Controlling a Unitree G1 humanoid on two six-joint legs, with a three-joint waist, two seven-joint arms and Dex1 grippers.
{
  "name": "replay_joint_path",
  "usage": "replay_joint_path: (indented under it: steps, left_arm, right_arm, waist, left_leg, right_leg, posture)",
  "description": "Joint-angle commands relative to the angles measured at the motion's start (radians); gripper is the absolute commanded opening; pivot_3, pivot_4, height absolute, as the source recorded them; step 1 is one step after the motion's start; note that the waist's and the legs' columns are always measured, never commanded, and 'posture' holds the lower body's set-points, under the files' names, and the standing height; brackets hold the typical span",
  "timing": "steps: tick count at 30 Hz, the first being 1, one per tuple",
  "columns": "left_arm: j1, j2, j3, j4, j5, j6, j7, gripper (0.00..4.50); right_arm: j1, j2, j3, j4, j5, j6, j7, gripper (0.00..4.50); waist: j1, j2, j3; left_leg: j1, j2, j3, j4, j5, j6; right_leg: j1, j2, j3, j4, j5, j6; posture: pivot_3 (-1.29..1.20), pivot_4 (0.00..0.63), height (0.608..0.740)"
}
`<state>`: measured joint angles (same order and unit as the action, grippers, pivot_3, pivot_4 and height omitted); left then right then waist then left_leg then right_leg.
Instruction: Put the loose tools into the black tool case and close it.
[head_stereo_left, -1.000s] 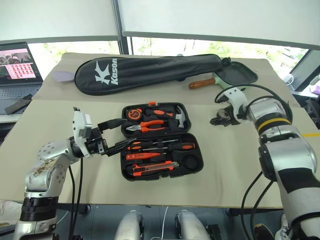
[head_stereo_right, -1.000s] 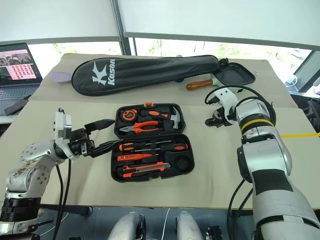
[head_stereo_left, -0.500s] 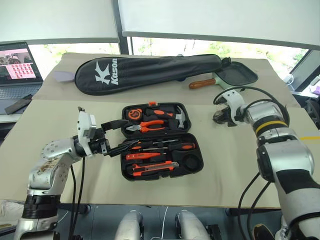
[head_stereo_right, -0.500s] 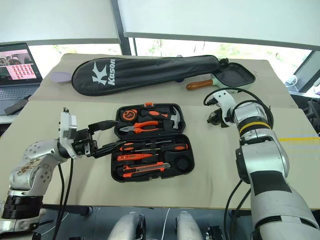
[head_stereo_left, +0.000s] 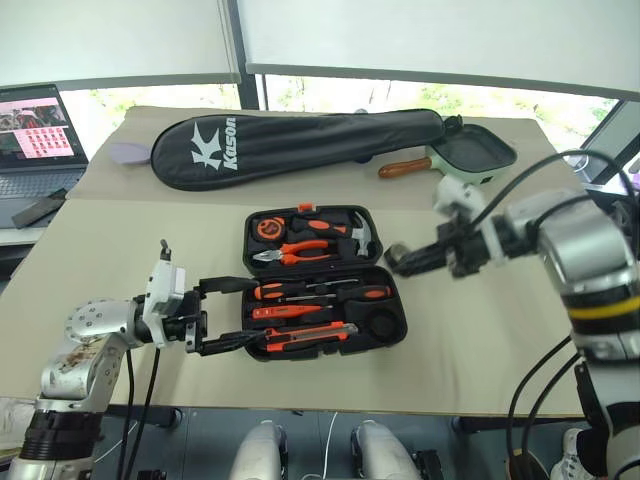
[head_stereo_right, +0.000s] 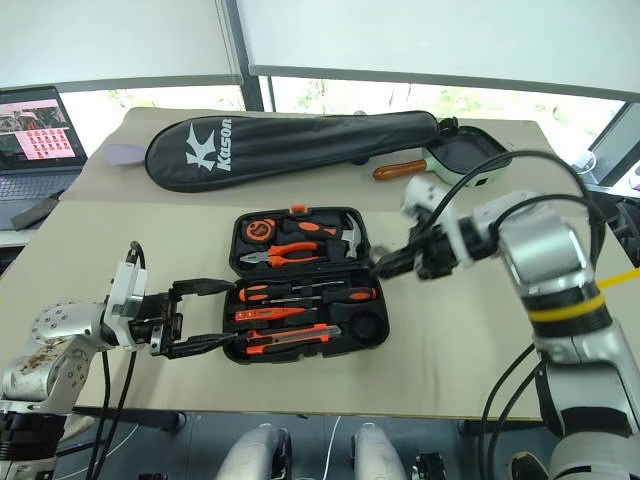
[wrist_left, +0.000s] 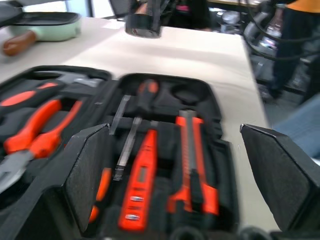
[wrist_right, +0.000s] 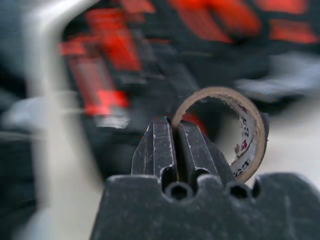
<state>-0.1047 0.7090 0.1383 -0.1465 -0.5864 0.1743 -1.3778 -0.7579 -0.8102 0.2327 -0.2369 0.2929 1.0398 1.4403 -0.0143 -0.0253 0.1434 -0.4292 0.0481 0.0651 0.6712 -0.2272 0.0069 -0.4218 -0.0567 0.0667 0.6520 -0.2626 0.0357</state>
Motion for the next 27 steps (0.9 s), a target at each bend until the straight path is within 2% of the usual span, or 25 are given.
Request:
replay_joint_path:
  steps: [1, 4, 11, 19, 21, 22, 26, 27]
  left_arm:
    - [0.028, 0.023, 0.009, -0.043, -0.012, -0.018, -0.025, 4.50]
    - [0.048, 0.031, 0.007, -0.059, -0.015, -0.008, -0.027, 4.50]
    - [0.045, 0.031, 0.003, -0.079, -0.020, 0.022, 0.000, 4.50]
    - [0.011, 0.036, 0.007, -0.018, 0.003, 0.000, -0.011, 4.50]
    - [0.019, 0.036, 0.011, -0.018, 0.004, -0.005, -0.005, 4.50]
    - [0.025, 0.034, 0.017, -0.019, 0.002, -0.001, 0.005, 4.50]
    - [0.057, 0.030, 0.051, -0.025, -0.014, 0.022, 0.057, 4.50]
    - [0.064, 0.031, 0.058, -0.023, -0.015, 0.025, 0.067, 4.50]
  right_arm:
    - [0.039, 0.003, 0.042, -0.161, 0.035, 0.116, -0.111, 0.01]
    - [0.070, -0.005, 0.107, -0.195, 0.030, 0.135, -0.164, 0.01]
    - [0.095, -0.081, 0.224, -0.128, -0.066, -0.014, -0.237, 0.01]
    - [0.079, -0.051, 0.270, -0.061, -0.069, -0.024, -0.276, 0.01]
    - [0.082, -0.058, 0.273, -0.079, -0.054, -0.028, -0.257, 0.79]
    - [0.083, -0.064, 0.270, -0.088, -0.048, -0.039, -0.244, 1.00]
    - [0.100, -0.098, 0.199, -0.114, 0.022, -0.126, -0.156, 2.33]
    - [0.100, -0.103, 0.185, -0.110, 0.030, -0.132, -0.148, 2.80]
  waist:
    - [0.000, 0.000, 0.000]
    - [0.003, -0.001, 0.000]
    - [0.002, -0.001, 0.000]
    - [0.001, -0.003, -0.001]
    - [0.001, -0.003, -0.001]
    - [0.001, -0.003, -0.001]
    - [0.001, -0.004, -0.001]
    - [0.002, -0.004, -0.001]
  left_leg:
    - [0.000, 0.000, 0.000, 0.002, 0.000, 0.000]
    - [0.000, 0.000, 0.001, 0.006, 0.000, 0.000]
    - [0.000, 0.000, 0.002, 0.007, 0.000, 0.000]
    - [0.001, 0.000, 0.002, 0.007, 0.000, 0.000]
    - [0.001, 0.000, 0.002, 0.008, 0.000, 0.000]
    - [0.001, 0.000, 0.002, 0.008, 0.000, 0.000]
    - [0.001, 0.000, 0.001, 0.007, 0.000, 0.000]
    - [0.001, 0.000, 0.000, 0.007, 0.000, 0.000]
  right_leg:
    - [0.000, 0.000, 0.000, 0.001, 0.000, 0.000]
    - [0.000, 0.000, 0.000, 0.005, 0.000, 0.000]
    - [0.000, 0.000, 0.000, 0.006, 0.000, 0.000]
    - [0.001, 0.001, 0.000, 0.006, 0.000, 0.000]
    - [0.001, 0.001, 0.000, 0.006, 0.000, 0.000]
    - [0.001, 0.001, 0.000, 0.007, 0.000, 0.000]
    - [0.001, 0.001, 0.000, 0.007, 0.000, 0.000]
    - [0.000, 0.001, 0.000, 0.006, 0.000, 0.000]
  posture:
    - [0.00, 0.150, 0.740]
    - [0.00, 0.150, 0.740]
    - [0.00, 0.150, 0.740]
    - [0.00, 0.150, 0.740]
    - [0.00, 0.150, 0.740]
    - [0.00, 0.150, 0.740]
    - [0.00, 0.150, 0.740]
    - [0.00, 0.150, 0.740]
